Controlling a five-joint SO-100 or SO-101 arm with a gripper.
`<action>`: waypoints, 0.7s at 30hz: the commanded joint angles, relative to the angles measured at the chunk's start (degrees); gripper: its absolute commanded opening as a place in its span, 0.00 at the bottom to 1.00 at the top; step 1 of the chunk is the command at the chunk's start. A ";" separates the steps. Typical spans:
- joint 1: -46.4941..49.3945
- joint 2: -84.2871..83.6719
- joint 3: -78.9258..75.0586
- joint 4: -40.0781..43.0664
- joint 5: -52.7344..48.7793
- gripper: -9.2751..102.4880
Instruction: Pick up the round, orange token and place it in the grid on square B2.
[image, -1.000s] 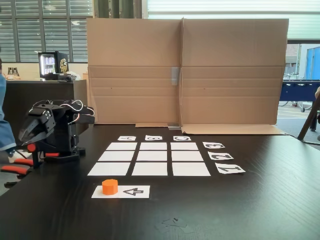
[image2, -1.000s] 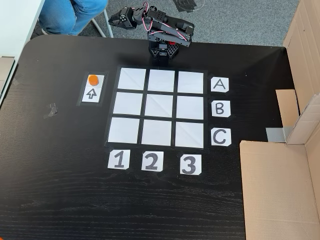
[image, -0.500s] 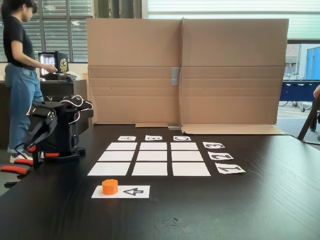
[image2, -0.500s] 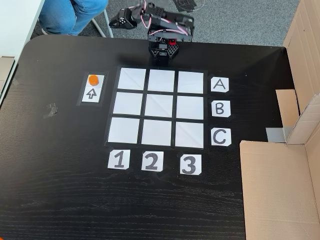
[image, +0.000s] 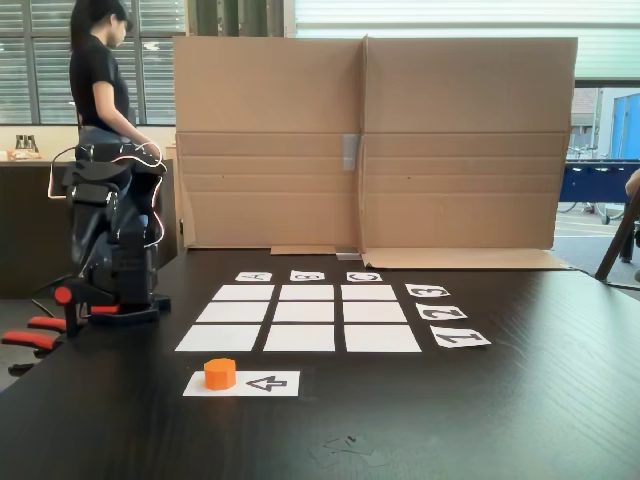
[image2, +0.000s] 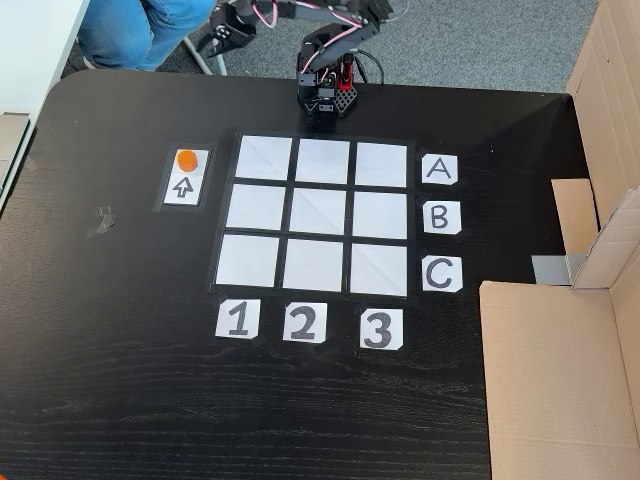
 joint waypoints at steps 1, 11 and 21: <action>-1.14 -6.24 -9.49 4.31 -0.35 0.30; -6.59 -24.35 -34.37 22.15 1.05 0.43; -12.22 -32.43 -38.32 26.63 2.11 0.68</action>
